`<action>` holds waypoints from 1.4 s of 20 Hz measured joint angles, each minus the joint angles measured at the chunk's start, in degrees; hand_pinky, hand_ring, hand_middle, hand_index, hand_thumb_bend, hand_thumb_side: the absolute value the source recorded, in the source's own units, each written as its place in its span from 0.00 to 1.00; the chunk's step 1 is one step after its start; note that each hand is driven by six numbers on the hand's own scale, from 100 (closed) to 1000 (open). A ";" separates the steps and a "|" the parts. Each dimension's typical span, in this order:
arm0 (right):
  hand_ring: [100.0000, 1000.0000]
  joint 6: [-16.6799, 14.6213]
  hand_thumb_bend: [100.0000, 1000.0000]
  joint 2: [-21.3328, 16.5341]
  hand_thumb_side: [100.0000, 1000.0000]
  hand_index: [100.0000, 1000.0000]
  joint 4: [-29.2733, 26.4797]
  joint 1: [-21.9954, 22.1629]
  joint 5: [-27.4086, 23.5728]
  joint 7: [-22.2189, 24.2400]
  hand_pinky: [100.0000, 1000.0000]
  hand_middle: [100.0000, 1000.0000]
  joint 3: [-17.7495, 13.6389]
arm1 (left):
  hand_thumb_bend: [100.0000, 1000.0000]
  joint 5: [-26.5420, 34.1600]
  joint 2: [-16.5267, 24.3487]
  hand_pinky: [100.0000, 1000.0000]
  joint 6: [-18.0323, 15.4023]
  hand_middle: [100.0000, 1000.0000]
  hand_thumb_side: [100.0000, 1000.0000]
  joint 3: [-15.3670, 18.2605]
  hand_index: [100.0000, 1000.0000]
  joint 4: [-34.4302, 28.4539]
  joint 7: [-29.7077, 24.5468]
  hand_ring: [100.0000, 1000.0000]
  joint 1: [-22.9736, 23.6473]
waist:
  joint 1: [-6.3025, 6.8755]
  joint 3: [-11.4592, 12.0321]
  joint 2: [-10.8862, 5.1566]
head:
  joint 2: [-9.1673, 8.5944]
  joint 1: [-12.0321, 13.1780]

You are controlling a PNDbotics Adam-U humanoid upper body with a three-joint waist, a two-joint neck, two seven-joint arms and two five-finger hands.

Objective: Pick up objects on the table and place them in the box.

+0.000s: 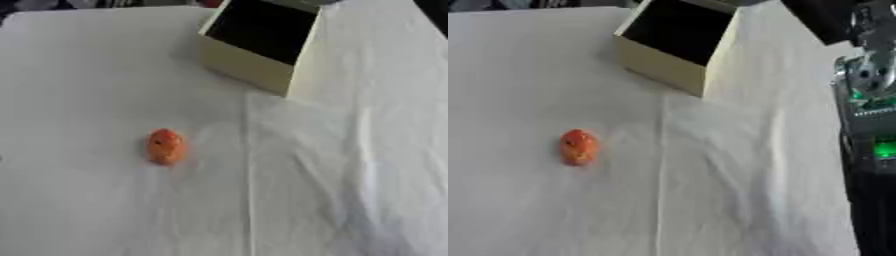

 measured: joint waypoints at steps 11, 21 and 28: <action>0.73 -0.17 0.00 -0.37 0.69 0.75 0.37 -0.02 0.18 0.56 0.79 0.53 0.72 | 0.00 -10.29 16.52 0.59 9.19 0.74 0.56 -16.64 0.83 0.01 -10.20 0.72 -6.73 | 0.58 -0.54 -0.07 | 0.20 -0.54; 0.73 -0.26 0.00 -0.10 0.70 0.75 0.45 -0.49 0.14 0.69 0.79 0.53 1.06 | 0.03 -10.89 28.08 0.66 13.11 0.78 0.46 -26.19 0.87 -0.33 -19.44 0.78 -12.59 | 0.09 -1.73 -0.07 | 0.20 -0.15; 0.73 -0.21 0.00 0.09 0.70 0.75 0.73 -0.59 -0.04 0.75 0.79 0.53 1.07 | 0.31 -12.38 28.48 0.70 14.88 0.78 0.47 -28.92 0.85 -0.34 -26.13 0.83 -13.51 | 0.07 -1.82 0.08 | 0.21 0.07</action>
